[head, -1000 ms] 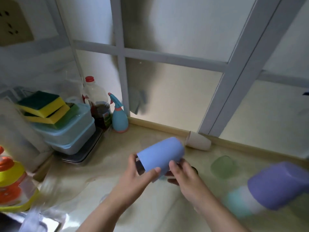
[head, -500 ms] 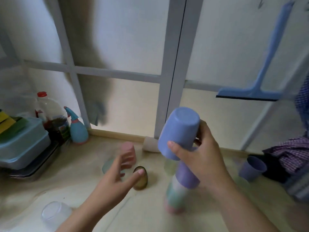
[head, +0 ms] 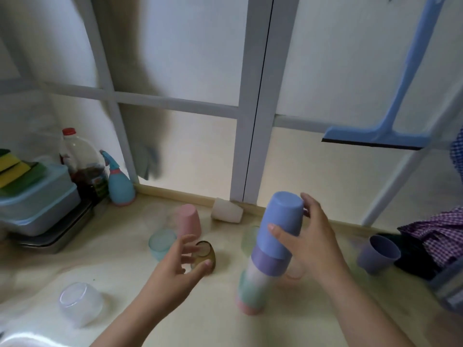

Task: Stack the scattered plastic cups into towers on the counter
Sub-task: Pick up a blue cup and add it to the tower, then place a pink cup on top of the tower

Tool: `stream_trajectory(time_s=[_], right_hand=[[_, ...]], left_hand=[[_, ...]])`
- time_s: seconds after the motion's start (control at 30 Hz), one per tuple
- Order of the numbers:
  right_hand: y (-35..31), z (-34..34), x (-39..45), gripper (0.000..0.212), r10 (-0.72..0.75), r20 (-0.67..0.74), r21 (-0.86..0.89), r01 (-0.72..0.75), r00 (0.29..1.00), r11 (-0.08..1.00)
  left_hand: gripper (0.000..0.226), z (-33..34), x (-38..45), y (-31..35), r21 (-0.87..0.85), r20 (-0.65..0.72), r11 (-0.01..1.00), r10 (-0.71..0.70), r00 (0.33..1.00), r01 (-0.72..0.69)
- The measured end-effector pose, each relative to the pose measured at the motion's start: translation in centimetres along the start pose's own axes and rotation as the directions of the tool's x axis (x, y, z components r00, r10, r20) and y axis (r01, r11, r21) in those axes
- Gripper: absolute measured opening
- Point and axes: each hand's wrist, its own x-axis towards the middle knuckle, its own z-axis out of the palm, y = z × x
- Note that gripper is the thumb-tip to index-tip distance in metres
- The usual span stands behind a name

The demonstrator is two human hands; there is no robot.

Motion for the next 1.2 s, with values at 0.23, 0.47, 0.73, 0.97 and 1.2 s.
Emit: stream_trajectory(time_s=[0.23, 0.47, 0.73, 0.97, 1.2], right_hand=[[-7.5, 1.7, 0.3, 0.051, -0.392, -0.18, 0.015, 0.401, 0.902, 0.916], [-4.1, 15.5, 2.5, 0.053, -0.077, 0.247, -0.098, 0.104, 0.966, 0.99], [-0.2, 21.3, 3.9, 0.057, 0.177, 0.2, -0.207, -0.135, 0.964, 0.969], [1.2, 21.5, 5.3, 0.05, 0.27, 0.154, -0.216, -0.234, 0.951, 0.948], [0.8, 22.6, 6.4, 0.048, 0.224, 0.175, -0.198, -0.189, 0.959, 0.962]], left_hand=[[0.035, -2.4, 4.8, -1.5, 0.087, 0.023, 0.995, 0.047, 0.999, -0.049], [0.052, -6.8, 11.9, -4.9, 0.249, 0.045, 0.966, 0.059, 0.997, -0.068], [0.073, -6.6, 21.4, -8.1, 0.445, 0.216, 0.891, -0.008, 0.976, -0.091], [0.056, -3.1, 25.6, -10.8, 0.454, 0.345, 0.891, -0.159, 0.925, -0.016], [0.053, -4.7, 25.9, -10.4, 0.308, 0.253, 0.95, -0.023, 0.967, -0.057]])
